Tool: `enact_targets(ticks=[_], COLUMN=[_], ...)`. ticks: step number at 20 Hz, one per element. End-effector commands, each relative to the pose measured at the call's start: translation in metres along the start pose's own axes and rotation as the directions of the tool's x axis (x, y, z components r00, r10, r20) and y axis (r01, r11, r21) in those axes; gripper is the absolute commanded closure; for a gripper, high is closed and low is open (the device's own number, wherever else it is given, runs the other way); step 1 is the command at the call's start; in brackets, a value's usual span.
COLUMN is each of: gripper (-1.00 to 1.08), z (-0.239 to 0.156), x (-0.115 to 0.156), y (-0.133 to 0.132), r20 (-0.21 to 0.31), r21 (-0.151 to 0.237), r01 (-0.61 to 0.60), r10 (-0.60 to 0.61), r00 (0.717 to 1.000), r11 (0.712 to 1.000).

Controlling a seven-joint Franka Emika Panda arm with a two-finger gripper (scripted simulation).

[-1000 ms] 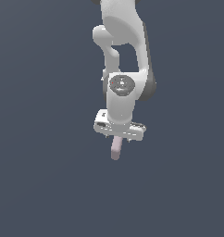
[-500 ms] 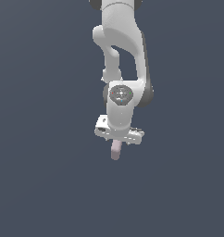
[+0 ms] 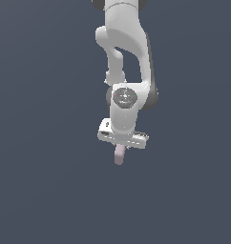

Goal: Pick up the object and move it to a goal position.

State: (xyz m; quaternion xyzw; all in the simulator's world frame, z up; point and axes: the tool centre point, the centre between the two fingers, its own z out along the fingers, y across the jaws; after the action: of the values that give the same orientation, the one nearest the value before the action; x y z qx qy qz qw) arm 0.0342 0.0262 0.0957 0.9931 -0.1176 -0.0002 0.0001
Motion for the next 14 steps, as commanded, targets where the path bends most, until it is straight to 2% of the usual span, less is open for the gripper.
enact_targets(ticks=[1, 7, 14], gripper=[1.08, 1.08, 1.08], z=[0.0, -0.012, -0.057], x=[0.0, 0.0, 0.0], y=[0.0, 0.0, 0.002], r20=[0.0, 0.0, 0.0], r21=[0.0, 0.0, 0.0], r01=[0.0, 0.0, 0.0], r10=[0.0, 0.0, 0.0], r00=[1.0, 1.0, 1.0], r11=[1.0, 1.0, 1.0])
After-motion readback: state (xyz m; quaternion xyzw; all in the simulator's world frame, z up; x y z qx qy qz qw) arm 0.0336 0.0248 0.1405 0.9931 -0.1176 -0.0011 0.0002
